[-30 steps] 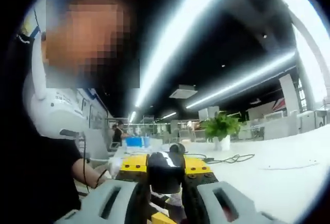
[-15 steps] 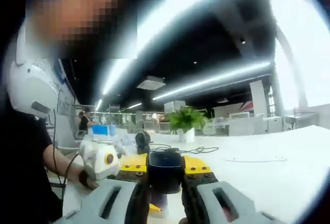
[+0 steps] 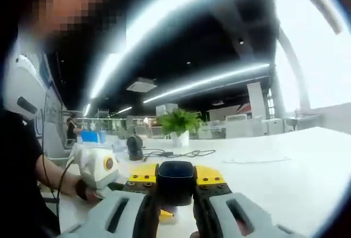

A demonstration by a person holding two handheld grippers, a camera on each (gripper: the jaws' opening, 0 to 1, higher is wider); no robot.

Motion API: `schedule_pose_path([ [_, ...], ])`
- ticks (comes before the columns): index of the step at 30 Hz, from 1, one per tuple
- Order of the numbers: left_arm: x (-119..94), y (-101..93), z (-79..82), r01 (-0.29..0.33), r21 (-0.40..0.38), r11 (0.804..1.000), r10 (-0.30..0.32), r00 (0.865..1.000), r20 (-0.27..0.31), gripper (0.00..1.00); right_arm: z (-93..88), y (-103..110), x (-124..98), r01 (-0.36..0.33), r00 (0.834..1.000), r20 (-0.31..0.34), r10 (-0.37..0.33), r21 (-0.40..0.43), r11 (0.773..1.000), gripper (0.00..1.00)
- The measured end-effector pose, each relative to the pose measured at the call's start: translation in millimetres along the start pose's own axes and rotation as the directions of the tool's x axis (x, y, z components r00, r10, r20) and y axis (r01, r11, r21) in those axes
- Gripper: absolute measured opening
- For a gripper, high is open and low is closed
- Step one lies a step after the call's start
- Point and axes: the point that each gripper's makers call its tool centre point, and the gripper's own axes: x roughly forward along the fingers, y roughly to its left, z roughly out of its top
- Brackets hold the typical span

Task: Pick up cosmetic bottle twist off cap place on table pick up cap screw tight cap place on table

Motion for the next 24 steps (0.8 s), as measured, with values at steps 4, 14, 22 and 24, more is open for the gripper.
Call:
schedule_pose_path([
  [4,2.7,3.1,5.3,-0.012,-0.031,0.999,0.012,1.0,0.025,0.16,-3.2,-6.3,-3.7,0.032,1.0,0.0,-0.032,0.016,0.999,0.17],
  [14,-11.5,0.5,6.7,-0.003,-0.038,0.999,0.005,0.999,0.039,0.23,-22.1,-15.0,-5.8,0.092,0.995,-0.044,-0.092,-0.003,0.996,0.17],
  [22,-55.8,0.6,17.2,-0.031,-0.018,0.999,0.033,0.991,0.127,0.24,-46.9,-18.4,-4.0,0.13,0.983,-0.125,-0.134,-0.044,0.991,0.17],
  [24,-66.4,3.5,23.9,-0.056,0.021,0.998,0.051,0.984,0.173,0.24,-53.6,-18.3,-3.9,0.139,0.979,-0.145,-0.146,-0.054,0.989,0.17],
])
